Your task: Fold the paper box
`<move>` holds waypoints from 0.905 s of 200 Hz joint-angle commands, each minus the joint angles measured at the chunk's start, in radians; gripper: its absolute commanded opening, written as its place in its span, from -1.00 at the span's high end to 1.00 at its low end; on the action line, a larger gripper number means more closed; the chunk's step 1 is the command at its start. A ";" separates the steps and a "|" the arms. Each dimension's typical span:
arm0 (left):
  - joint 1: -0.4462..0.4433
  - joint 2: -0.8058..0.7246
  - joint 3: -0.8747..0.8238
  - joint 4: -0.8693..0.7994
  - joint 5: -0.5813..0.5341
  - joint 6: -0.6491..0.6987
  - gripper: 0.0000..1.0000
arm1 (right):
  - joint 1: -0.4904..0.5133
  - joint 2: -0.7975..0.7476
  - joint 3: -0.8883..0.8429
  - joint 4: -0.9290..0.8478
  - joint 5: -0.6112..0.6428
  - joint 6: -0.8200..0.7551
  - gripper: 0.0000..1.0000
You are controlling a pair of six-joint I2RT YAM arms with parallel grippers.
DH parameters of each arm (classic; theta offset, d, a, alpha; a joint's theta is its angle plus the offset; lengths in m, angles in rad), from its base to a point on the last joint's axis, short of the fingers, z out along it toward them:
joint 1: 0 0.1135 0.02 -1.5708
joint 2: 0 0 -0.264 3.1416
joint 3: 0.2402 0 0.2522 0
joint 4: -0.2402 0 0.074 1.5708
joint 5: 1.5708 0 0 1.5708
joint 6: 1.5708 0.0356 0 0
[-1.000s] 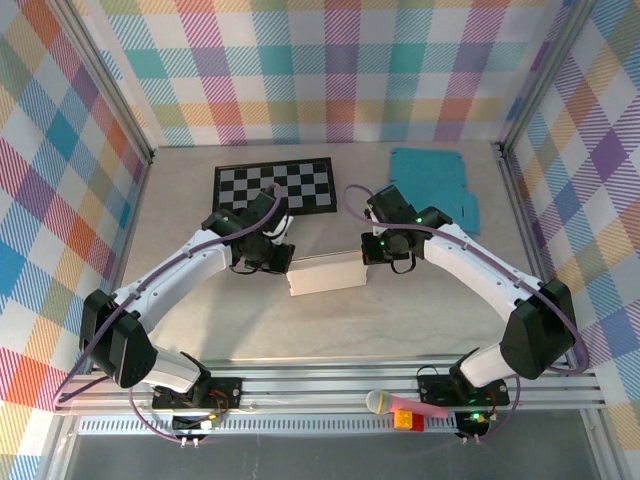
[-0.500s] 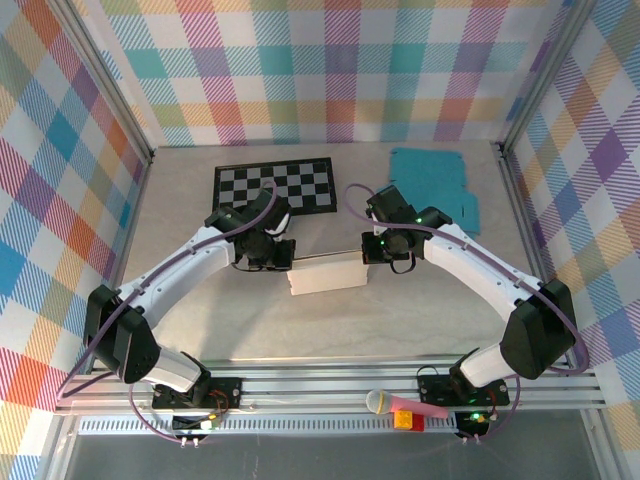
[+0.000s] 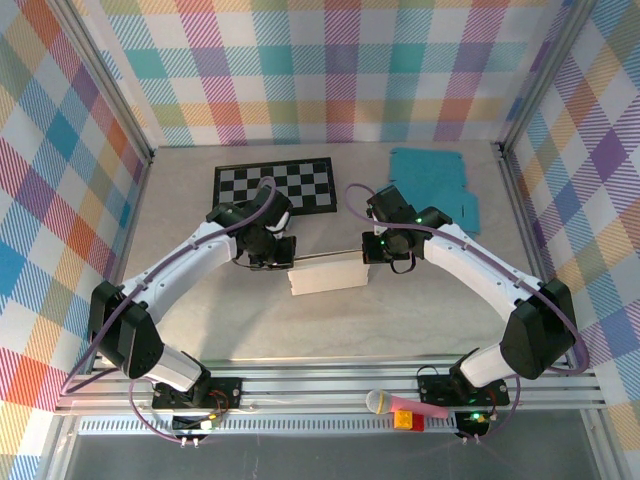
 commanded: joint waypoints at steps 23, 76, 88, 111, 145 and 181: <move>0.030 0.007 0.027 -0.025 0.078 -0.005 1.00 | 0.010 0.009 0.011 -0.035 -0.013 0.010 1.00; 0.063 0.014 0.027 -0.028 0.137 0.006 1.00 | 0.009 0.016 0.019 -0.038 -0.014 0.008 1.00; 0.066 0.016 0.021 -0.023 0.147 0.006 1.00 | 0.009 0.018 0.018 -0.037 -0.016 0.009 1.00; 0.068 0.019 0.011 -0.016 0.154 0.009 1.00 | 0.008 0.020 0.016 -0.036 -0.015 0.010 1.00; 0.071 0.018 -0.011 -0.006 0.155 0.016 1.00 | 0.008 0.023 0.019 -0.035 -0.016 0.008 1.00; 0.073 0.013 -0.028 -0.010 0.148 0.036 1.00 | 0.007 0.029 0.016 -0.033 -0.014 0.006 1.00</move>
